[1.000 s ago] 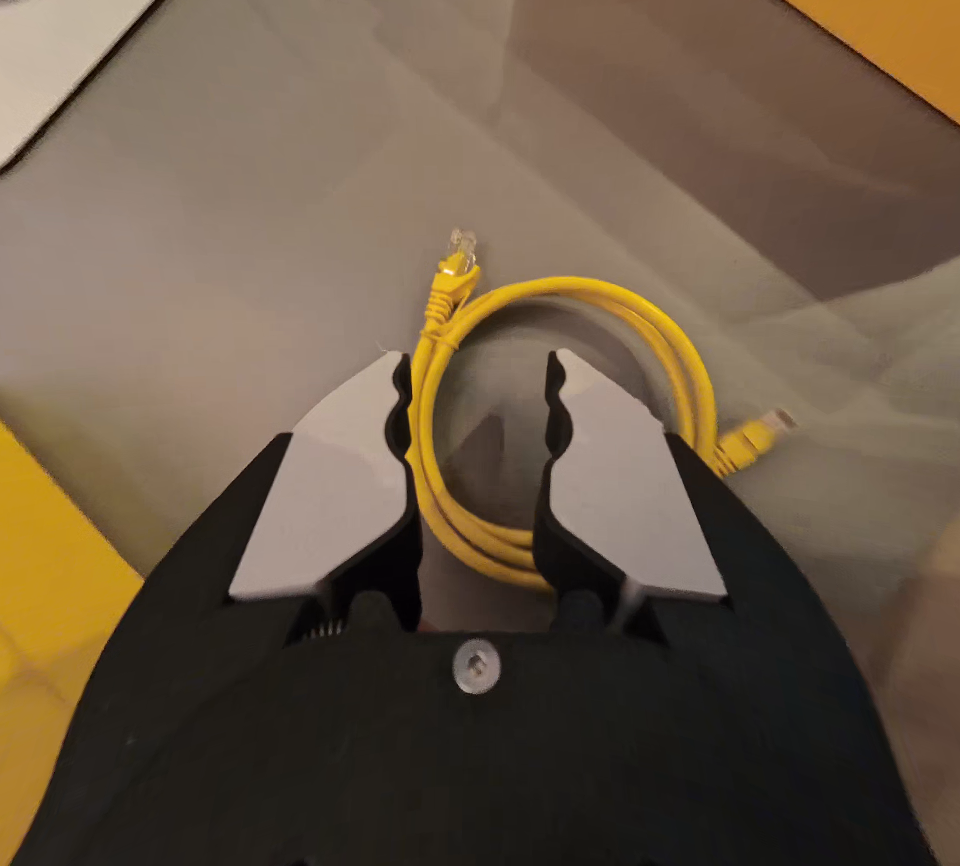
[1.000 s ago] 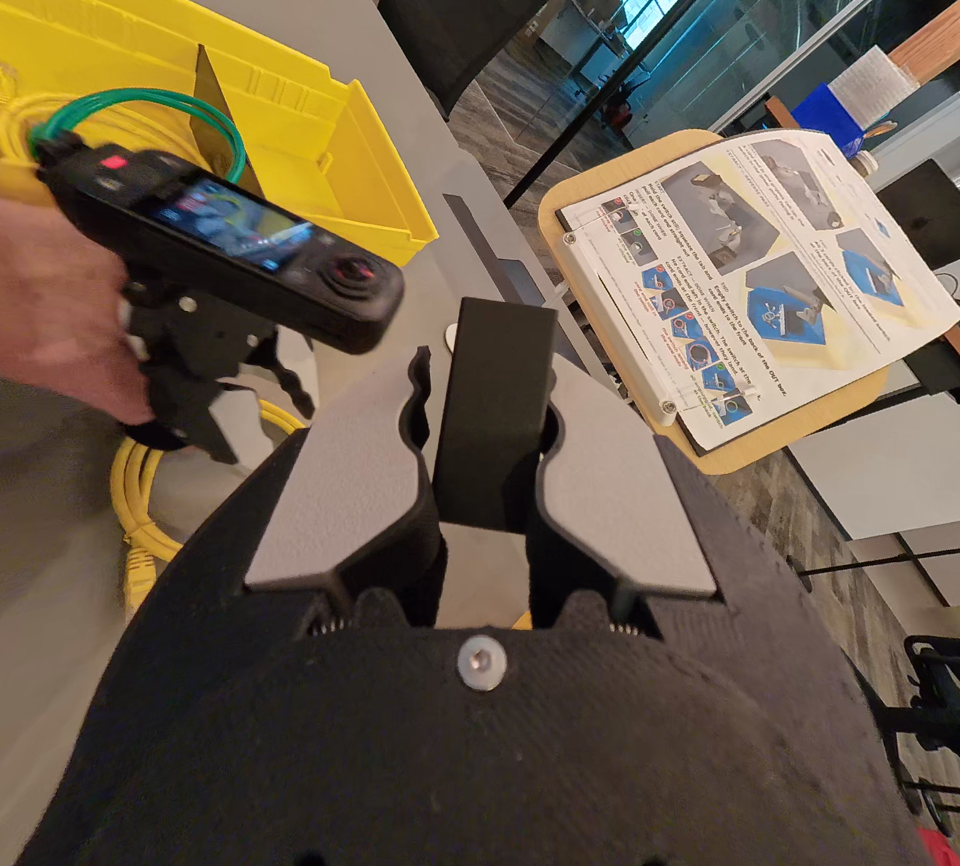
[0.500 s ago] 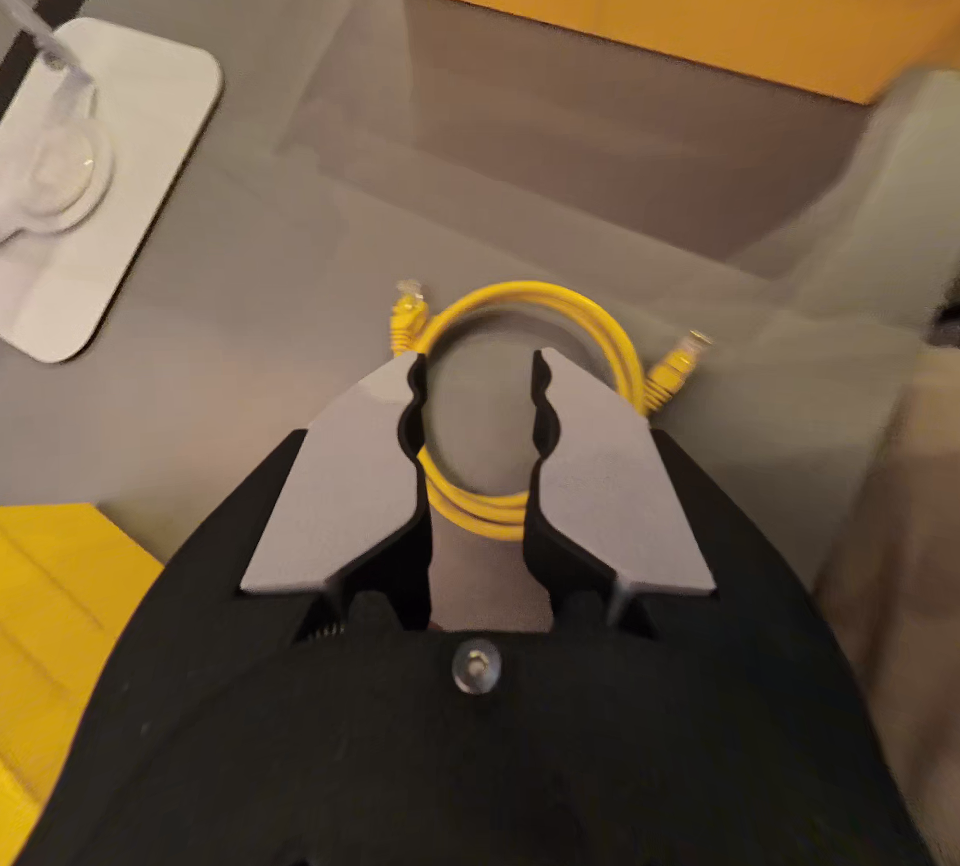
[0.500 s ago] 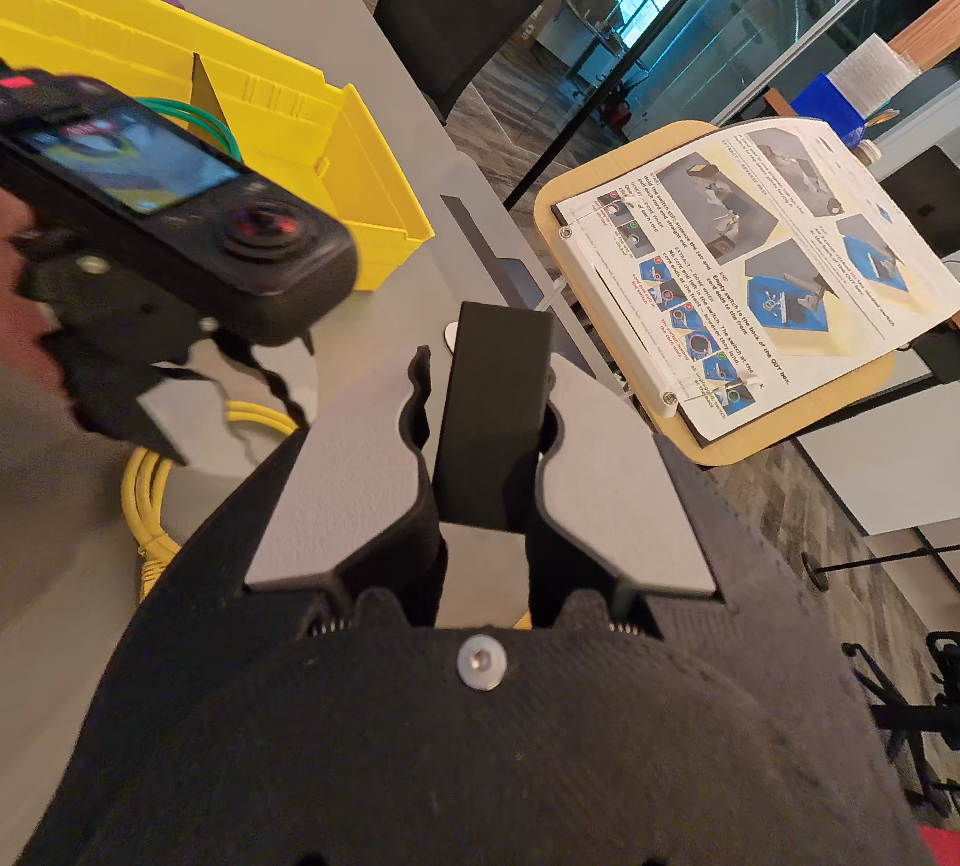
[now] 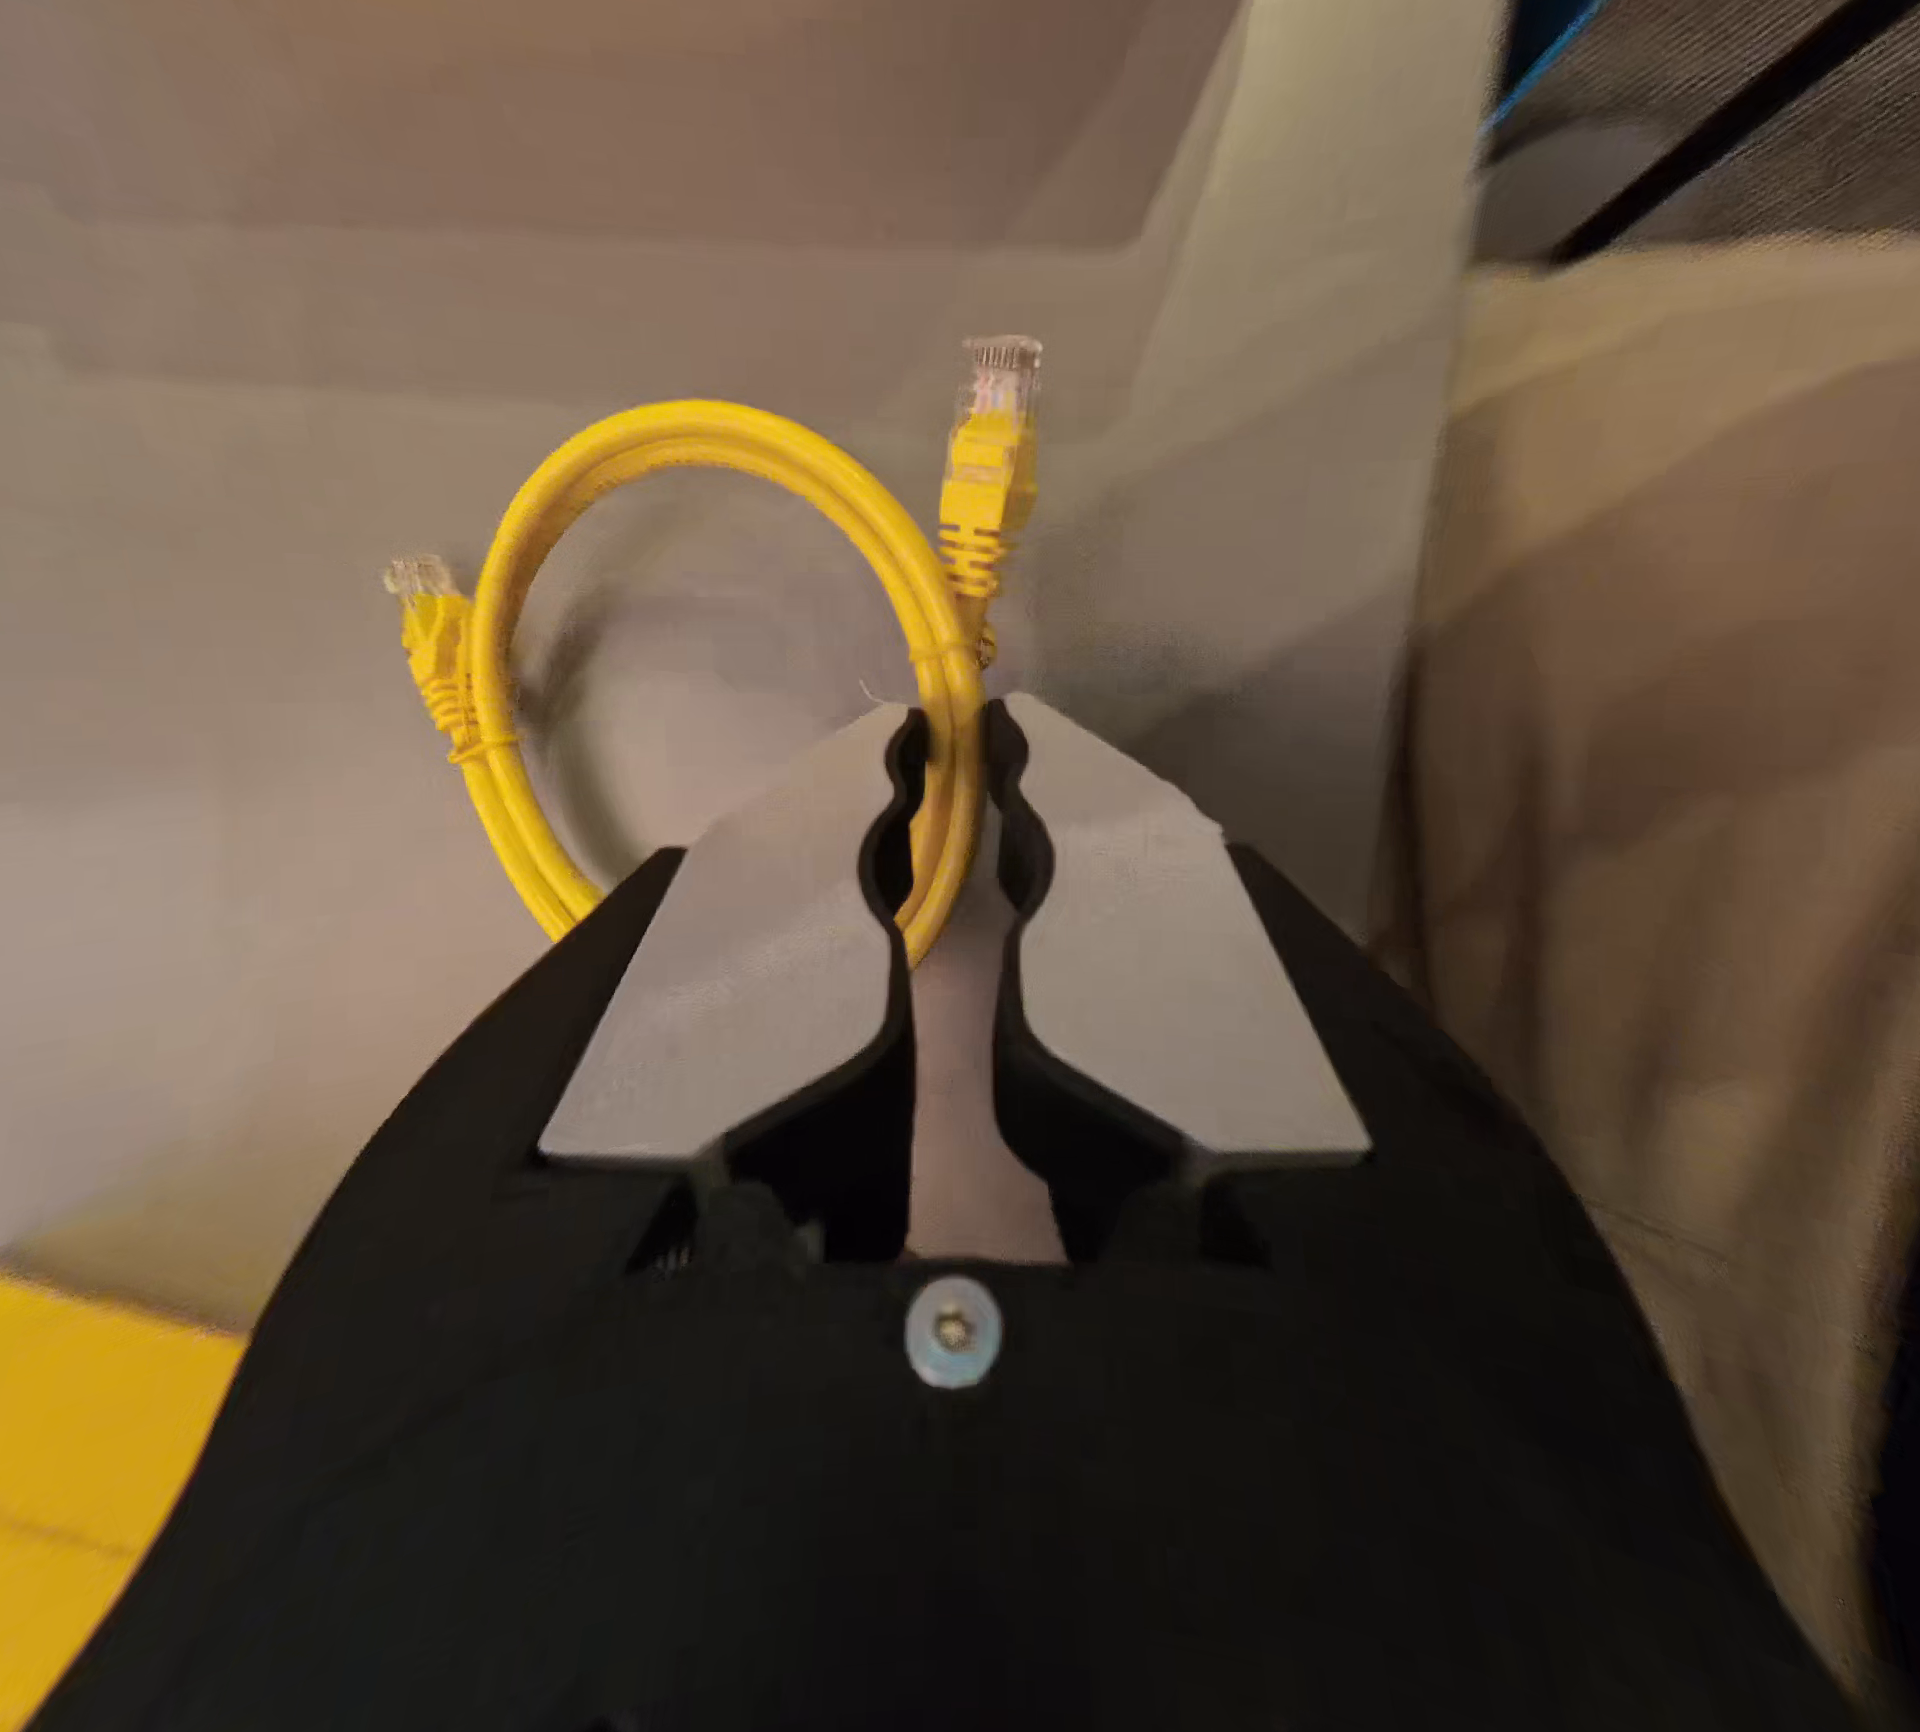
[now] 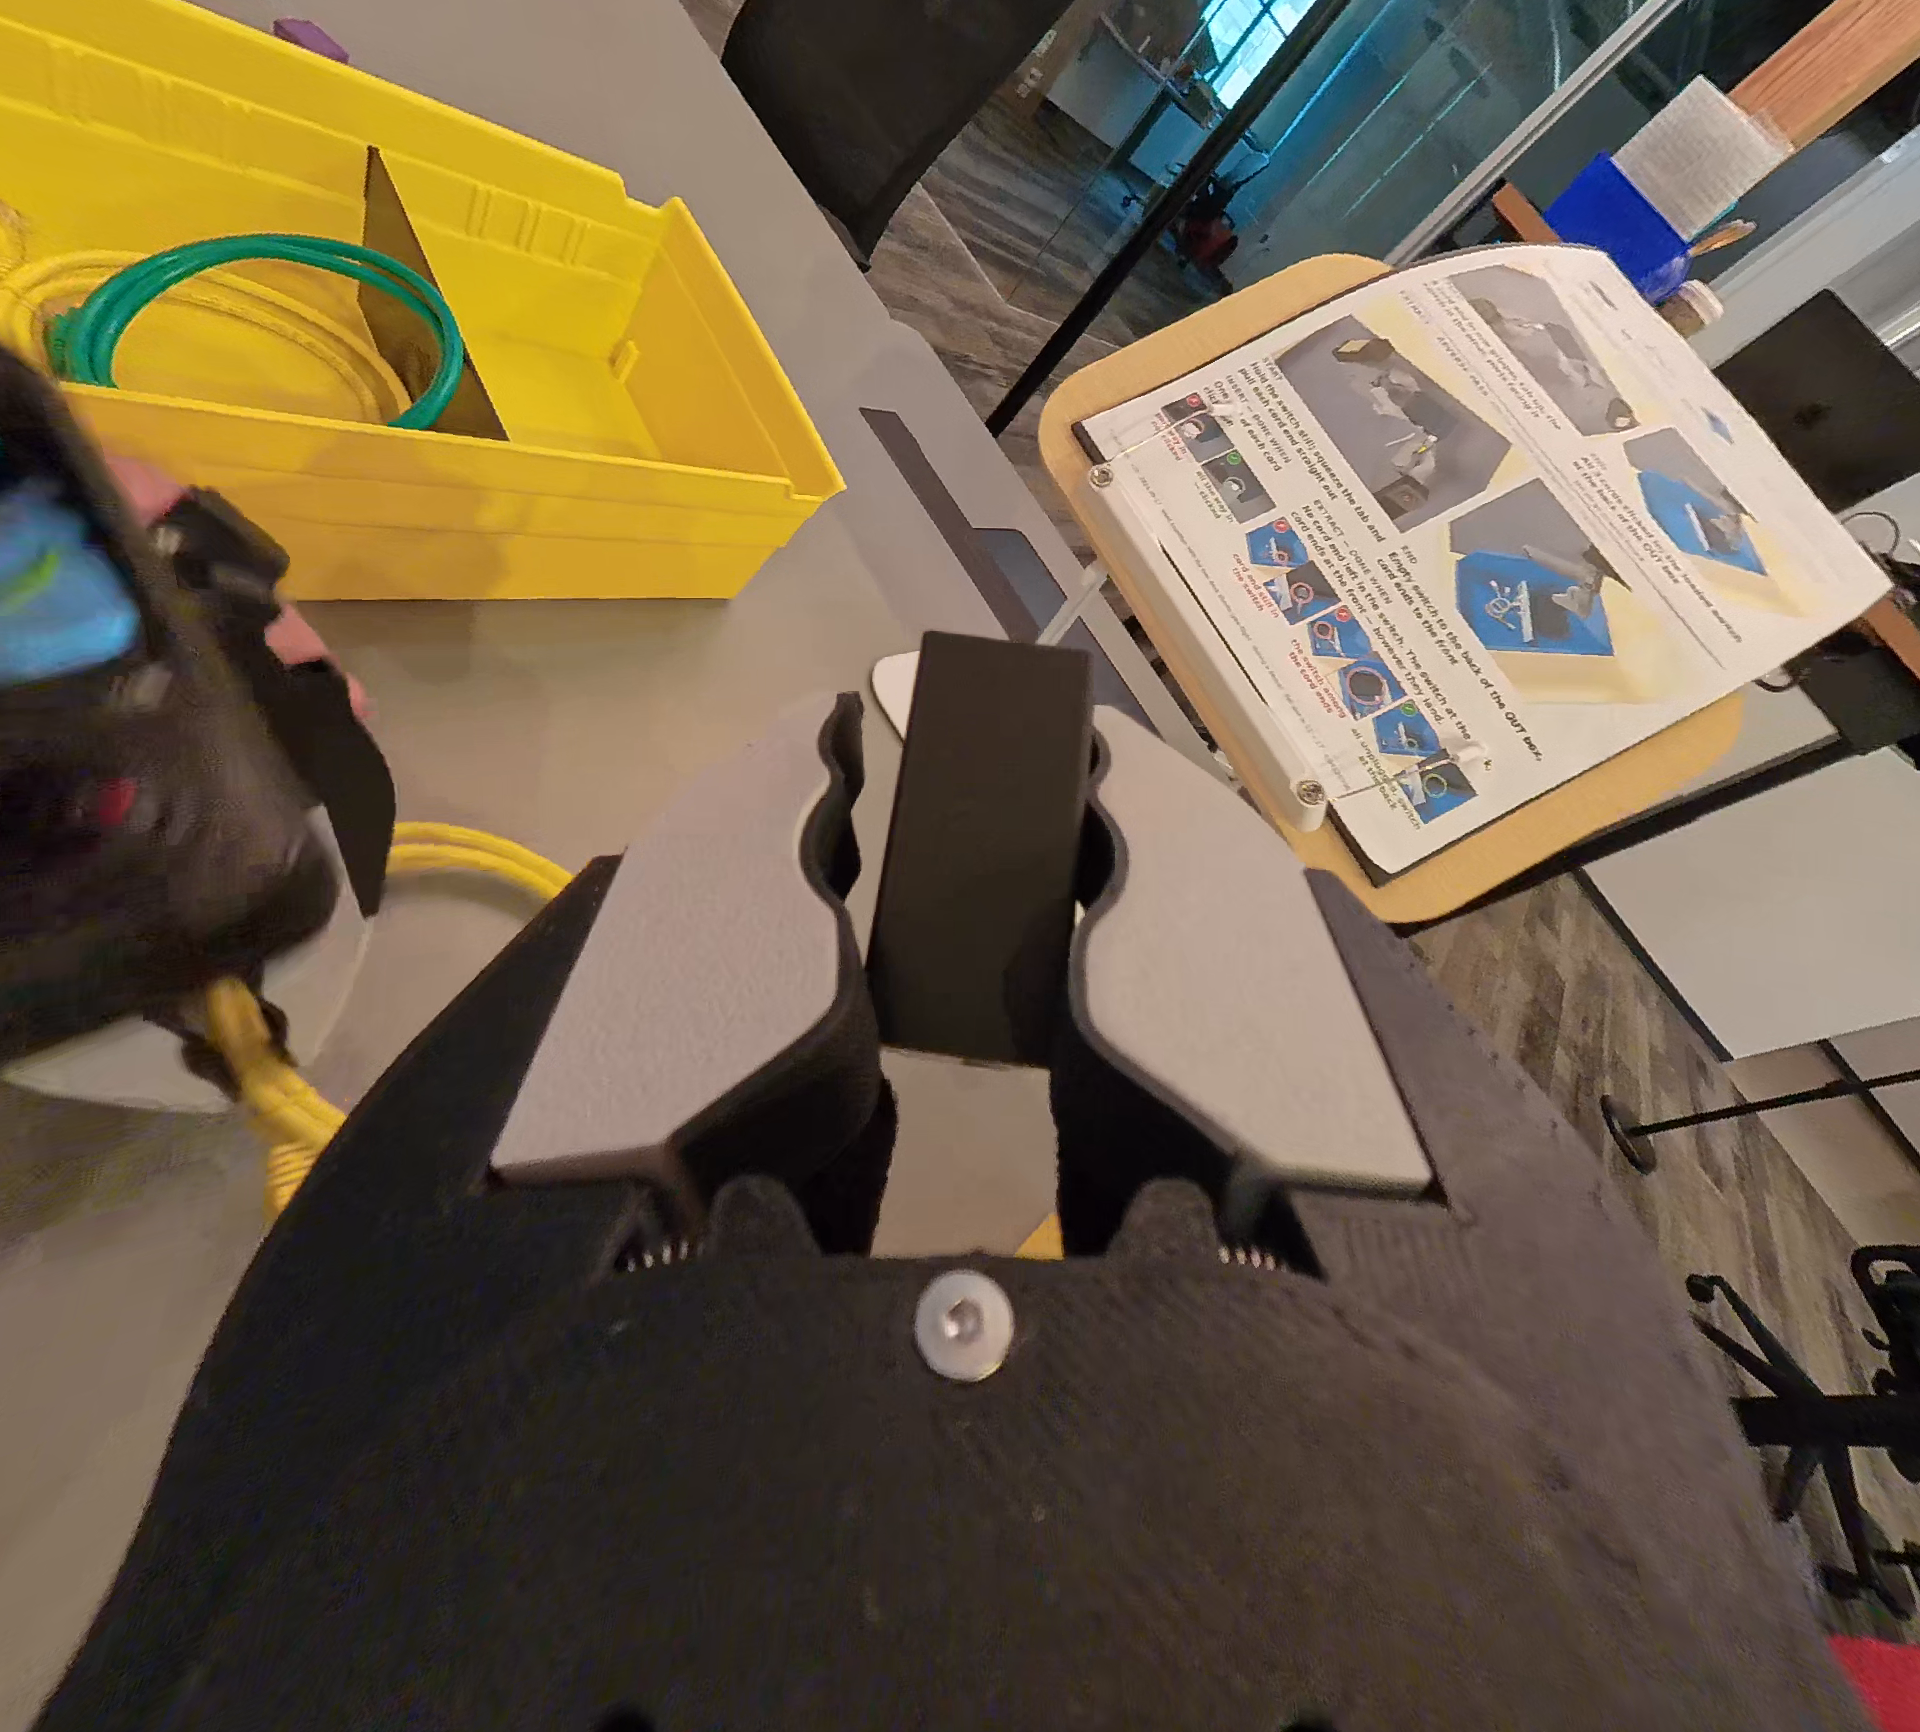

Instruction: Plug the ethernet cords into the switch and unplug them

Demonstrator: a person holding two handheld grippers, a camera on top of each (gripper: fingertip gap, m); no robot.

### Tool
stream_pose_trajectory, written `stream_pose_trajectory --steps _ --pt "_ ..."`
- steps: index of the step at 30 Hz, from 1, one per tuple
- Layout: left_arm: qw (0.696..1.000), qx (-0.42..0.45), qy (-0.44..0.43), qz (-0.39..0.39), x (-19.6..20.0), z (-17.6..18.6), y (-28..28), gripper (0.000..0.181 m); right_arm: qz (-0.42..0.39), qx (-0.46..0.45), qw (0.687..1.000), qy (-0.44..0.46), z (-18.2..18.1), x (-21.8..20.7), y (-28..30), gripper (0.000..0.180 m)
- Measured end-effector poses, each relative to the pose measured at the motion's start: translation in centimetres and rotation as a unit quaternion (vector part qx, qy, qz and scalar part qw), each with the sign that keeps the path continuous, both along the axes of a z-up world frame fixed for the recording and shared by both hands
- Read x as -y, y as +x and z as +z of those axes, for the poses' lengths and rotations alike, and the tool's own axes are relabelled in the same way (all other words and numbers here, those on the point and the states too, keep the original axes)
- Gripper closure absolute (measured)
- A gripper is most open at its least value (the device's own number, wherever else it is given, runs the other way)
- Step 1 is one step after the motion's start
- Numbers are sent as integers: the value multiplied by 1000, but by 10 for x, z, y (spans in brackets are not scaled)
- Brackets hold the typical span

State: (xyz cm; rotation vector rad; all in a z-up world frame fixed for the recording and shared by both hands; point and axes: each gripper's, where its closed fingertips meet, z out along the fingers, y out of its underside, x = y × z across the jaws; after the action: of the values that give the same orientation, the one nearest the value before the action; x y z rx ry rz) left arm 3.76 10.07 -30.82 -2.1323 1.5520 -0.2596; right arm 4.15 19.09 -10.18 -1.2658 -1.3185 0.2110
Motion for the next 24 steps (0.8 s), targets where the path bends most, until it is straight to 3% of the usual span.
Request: stream_pose_trajectory --steps 1,3,4,5,7,8,10,11,13,17,20,24 --pt "997 51 -50 -5 10 17 6 170 -4 -1 1000 1 2 -1 3 142" --pt "967 195 -158 -32 33 72 21 171 -10 -12 1000 -2 8 -4 11 142" --pt "934 271 -226 -51 46 106 24 171 -11 -22 1000 -4 12 -5 16 142" --pt "905 317 -277 -55 49 131 22 171 -13 -31 999 -5 17 -6 20 142" --pt "887 339 -313 -3 22 143 11 172 -17 -46 999 -6 26 -7 27 142" --pt "879 334 -338 28 6 137 5 172 -17 -53 998 -8 30 -6 29 142" --pt "898 253 -343 114 -32 97 -17 171 -11 -66 998 -14 34 -4 30 142" --pt "912 210 -327 131 -49 79 -29 171 -11 -66 998 -15 34 -4 30 143" --pt "910 155 -347 166 -68 53 -42 166 -12 -58 998 -14 32 -3 28 143" --pt "951 -28 -246 185 -105 5 -72 152 -6 -53 998 -16 29 -2 23 143" --pt "951 -15 -261 168 -100 1 -56 151 -5 -50 999 -17 26 -1 22 144" --pt "949 -33 -177 260 -124 -15 -74 148 0 -55 998 -23 25 -2 21 146"
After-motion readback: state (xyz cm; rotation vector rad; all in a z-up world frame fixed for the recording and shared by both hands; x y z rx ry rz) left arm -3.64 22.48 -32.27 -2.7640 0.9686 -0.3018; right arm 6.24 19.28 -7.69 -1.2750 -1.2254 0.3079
